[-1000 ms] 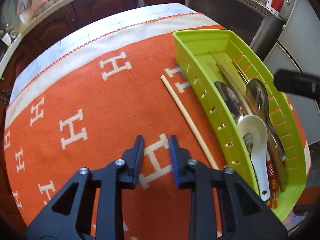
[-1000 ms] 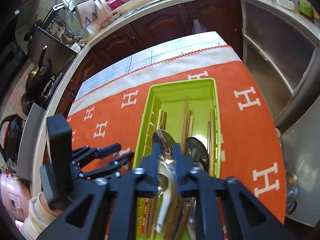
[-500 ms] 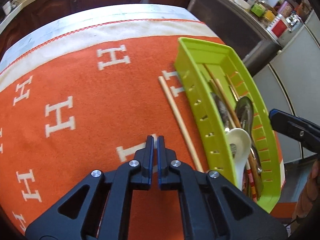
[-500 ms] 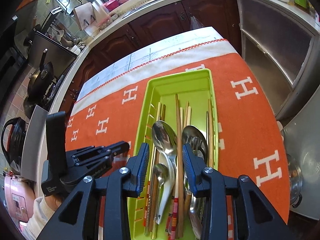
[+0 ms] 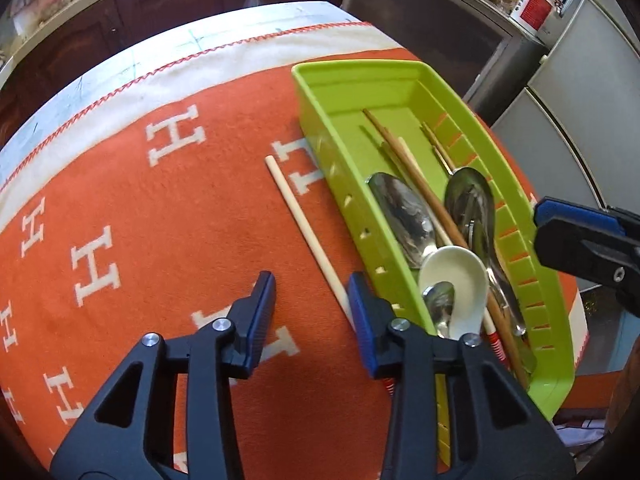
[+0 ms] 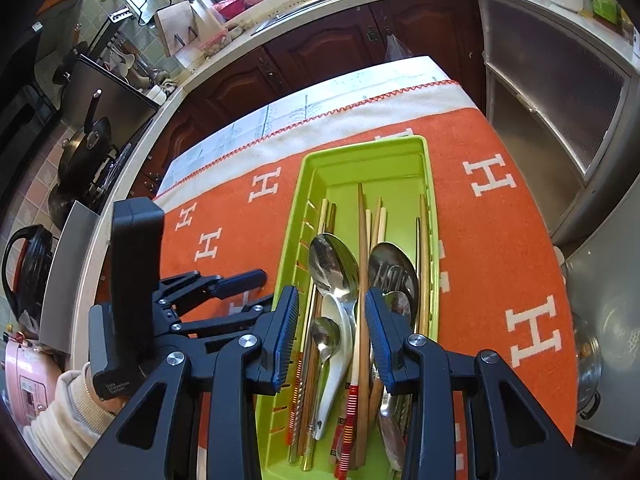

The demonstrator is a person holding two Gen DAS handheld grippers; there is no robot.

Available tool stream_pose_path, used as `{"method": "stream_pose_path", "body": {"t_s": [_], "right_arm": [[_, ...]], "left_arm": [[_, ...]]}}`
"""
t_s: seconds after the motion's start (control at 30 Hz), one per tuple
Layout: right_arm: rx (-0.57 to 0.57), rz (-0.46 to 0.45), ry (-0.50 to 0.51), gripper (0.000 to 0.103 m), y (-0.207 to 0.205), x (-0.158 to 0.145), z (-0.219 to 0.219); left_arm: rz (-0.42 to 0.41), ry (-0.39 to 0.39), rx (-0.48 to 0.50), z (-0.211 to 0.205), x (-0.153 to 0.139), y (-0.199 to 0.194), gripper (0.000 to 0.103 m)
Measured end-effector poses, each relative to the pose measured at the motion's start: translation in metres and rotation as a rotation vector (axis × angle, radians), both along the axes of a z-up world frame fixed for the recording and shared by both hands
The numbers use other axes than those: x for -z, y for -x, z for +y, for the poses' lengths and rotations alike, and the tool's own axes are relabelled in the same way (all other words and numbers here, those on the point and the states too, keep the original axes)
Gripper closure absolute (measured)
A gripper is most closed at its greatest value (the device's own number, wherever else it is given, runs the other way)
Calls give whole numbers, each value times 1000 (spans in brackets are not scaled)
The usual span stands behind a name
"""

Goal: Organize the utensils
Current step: 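Grasp the pale chopstick with the left tool and drop it into the tray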

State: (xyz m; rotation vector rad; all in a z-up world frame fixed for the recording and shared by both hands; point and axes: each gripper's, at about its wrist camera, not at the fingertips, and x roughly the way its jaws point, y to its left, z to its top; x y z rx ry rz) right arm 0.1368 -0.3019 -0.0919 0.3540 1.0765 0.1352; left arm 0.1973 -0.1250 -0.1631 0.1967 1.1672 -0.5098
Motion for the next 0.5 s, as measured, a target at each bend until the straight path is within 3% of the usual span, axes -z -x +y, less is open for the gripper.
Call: {"method": "stream_pose_path", "body": {"t_s": [0.07,0.13,0.23,0.37,0.5], "right_arm": [[4,4,-7,68,0,0,-1],[4,11,-2,68,1,1,-3],[2,15,4,68,2,1,-3],[4,7,-5,68,6,-2,-6],[9,-5,-20,68,9,-6,-9]], "left_arm": [[-10,-11,7,0,-1,2,73],[-22,-62,-11,1,-2,3,90],[-26,-85,-15,7,-6,8,100],[12,-61,-75,21,-14,12,100],[12,4,-135,47,-44,17,100]]}}
